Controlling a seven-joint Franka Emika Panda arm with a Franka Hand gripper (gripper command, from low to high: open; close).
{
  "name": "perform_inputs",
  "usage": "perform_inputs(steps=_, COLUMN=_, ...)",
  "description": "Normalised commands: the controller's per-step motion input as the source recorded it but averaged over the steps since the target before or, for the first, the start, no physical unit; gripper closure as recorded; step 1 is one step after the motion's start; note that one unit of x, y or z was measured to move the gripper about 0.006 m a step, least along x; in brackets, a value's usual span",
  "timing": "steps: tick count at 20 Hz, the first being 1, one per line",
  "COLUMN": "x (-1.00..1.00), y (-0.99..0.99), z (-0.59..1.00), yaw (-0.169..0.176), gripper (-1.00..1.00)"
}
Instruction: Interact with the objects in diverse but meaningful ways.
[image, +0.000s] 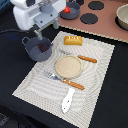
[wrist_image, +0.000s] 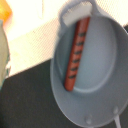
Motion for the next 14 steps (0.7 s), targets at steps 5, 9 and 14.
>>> perform_inputs(steps=5, x=0.79, y=0.39, z=0.04, yaw=0.047, gripper=-1.0)
perform_inputs(steps=9, x=0.65, y=0.37, z=-0.09, yaw=0.101, gripper=-1.0)
perform_inputs(steps=14, x=0.61, y=0.36, z=-0.13, yaw=0.112, gripper=-1.0)
